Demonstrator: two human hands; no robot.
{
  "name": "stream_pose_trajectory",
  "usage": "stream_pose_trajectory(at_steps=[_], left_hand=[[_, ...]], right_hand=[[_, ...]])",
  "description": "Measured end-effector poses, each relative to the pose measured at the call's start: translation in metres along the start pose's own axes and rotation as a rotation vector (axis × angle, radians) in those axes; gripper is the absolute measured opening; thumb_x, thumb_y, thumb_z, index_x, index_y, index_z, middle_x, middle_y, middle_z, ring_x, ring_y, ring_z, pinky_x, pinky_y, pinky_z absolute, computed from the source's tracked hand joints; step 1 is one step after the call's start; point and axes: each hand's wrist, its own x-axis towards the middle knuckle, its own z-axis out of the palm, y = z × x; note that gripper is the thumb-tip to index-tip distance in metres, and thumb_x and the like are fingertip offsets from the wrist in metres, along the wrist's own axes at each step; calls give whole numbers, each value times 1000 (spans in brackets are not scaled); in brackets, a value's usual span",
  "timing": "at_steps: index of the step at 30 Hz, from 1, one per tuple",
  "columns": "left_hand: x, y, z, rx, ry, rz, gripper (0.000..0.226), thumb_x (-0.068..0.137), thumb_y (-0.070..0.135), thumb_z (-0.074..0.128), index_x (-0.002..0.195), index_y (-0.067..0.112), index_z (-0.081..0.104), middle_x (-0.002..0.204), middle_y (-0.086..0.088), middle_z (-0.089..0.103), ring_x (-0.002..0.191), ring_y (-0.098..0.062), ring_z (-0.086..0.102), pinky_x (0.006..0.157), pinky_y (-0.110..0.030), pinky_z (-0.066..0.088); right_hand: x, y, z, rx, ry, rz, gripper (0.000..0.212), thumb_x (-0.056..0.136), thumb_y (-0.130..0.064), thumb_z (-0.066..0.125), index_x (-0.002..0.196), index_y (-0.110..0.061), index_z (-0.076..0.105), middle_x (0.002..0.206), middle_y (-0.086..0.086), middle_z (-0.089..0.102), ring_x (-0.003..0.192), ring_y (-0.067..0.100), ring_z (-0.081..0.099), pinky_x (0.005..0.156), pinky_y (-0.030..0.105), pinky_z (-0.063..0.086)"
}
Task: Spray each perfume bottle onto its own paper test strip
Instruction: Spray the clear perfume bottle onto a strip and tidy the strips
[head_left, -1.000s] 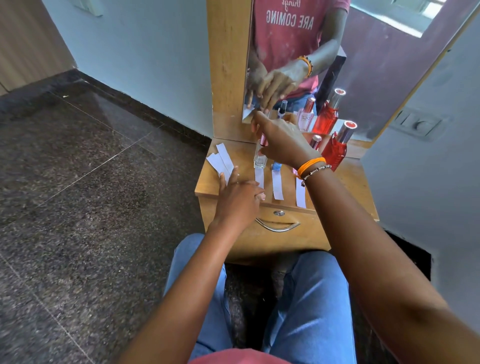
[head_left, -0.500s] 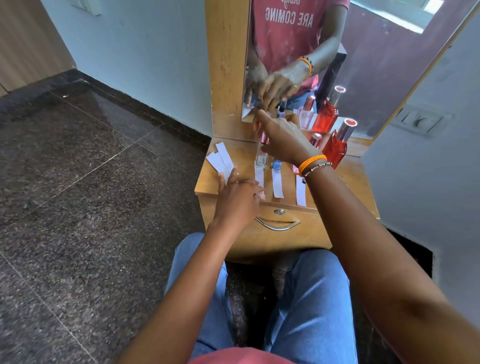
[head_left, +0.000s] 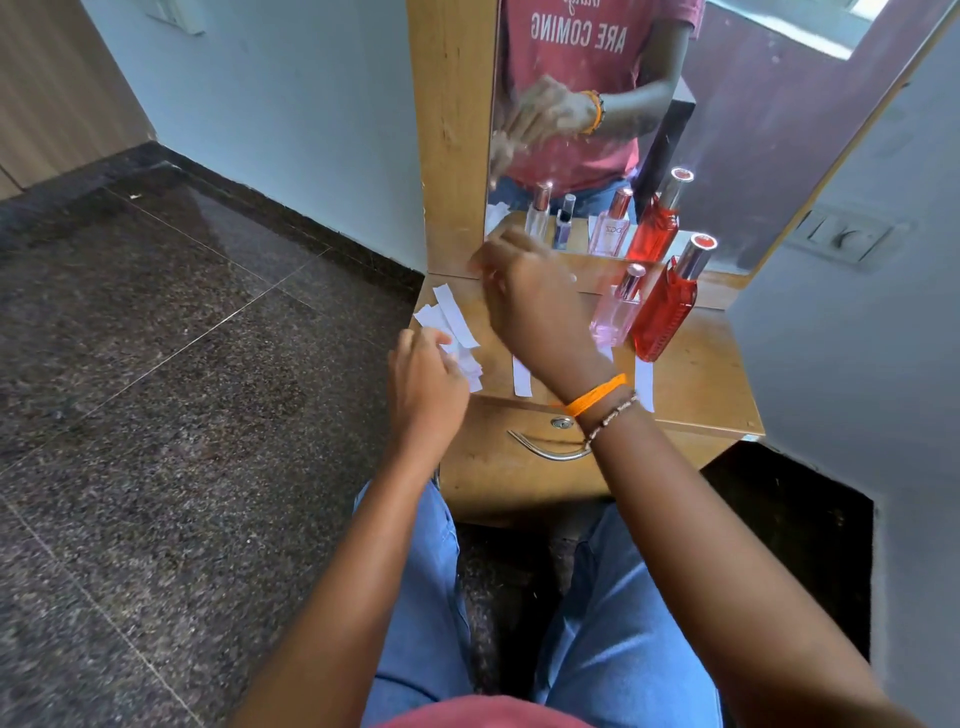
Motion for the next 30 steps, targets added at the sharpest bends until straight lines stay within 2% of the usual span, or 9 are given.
stream_pose_trajectory(at_steps=[4, 6, 8, 11, 17, 19, 23, 26, 30], left_hand=[[6, -8, -5, 53, -101, -140, 28, 93, 7, 43, 118, 1, 54, 123, -19, 47, 114, -35, 48, 93, -39, 38], [7, -8, -5, 70, -157, -140, 31, 95, 10, 39, 122, 4, 53, 124, -16, 45, 114, -33, 47, 88, -40, 41], [9, -9, -5, 75, -193, -120, 34, 95, 11, 39, 126, 9, 53, 123, -15, 45, 114, -33, 46, 90, -41, 43], [13, -8, -3, 96, -206, -110, 29, 94, 11, 40, 117, 8, 58, 120, -17, 47, 112, -35, 47, 94, -47, 43], [13, -8, -3, 95, -196, -105, 32, 94, 10, 38, 119, 10, 58, 121, -16, 47, 113, -34, 47, 93, -47, 44], [14, -8, -2, 95, -190, -105, 32, 94, 9, 38, 120, 8, 57, 122, -17, 47, 113, -35, 47, 93, -47, 43], [13, -9, -2, 82, -176, -102, 28, 94, 6, 37, 110, 3, 59, 117, -18, 48, 109, -35, 48, 89, -43, 43], [14, -9, -2, 76, -174, -103, 28, 92, 4, 36, 106, 3, 60, 115, -19, 48, 107, -34, 48, 87, -42, 43], [14, -9, -2, 87, -187, -99, 32, 95, 6, 36, 119, 7, 57, 121, -18, 46, 112, -33, 46, 89, -40, 41]], right_hand=[[-13, 5, 42, -15, -310, 228, 20, 92, -10, 53, 104, 3, 63, 109, 21, 60, 99, 38, 57, 73, 33, 39], [-16, 11, 56, -13, -354, 301, 26, 93, -17, 55, 111, 0, 60, 112, 20, 61, 103, 37, 57, 73, 33, 39], [-17, 12, 63, 21, -343, 332, 33, 91, -15, 57, 123, -6, 57, 115, 18, 63, 108, 35, 57, 78, 33, 43], [-17, 9, 66, 107, -325, 403, 39, 89, -12, 57, 129, -9, 55, 121, 15, 63, 114, 31, 57, 88, 31, 46], [-20, 3, 63, 168, -240, 459, 32, 88, -3, 56, 119, -5, 60, 118, 16, 64, 109, 29, 59, 82, 29, 46], [-22, 1, 60, 208, -171, 478, 26, 88, 0, 54, 113, -2, 62, 112, 17, 66, 103, 29, 60, 74, 26, 43], [-26, -6, 53, 308, -24, 497, 18, 86, 3, 55, 100, 0, 67, 98, 16, 70, 92, 27, 62, 68, 23, 39], [-29, -8, 52, 333, -92, 517, 18, 86, 1, 59, 101, -1, 69, 101, 15, 70, 94, 26, 64, 71, 23, 43], [-32, -5, 58, 276, -240, 520, 19, 87, -12, 65, 105, -8, 69, 106, 13, 69, 96, 23, 62, 70, 23, 38]])
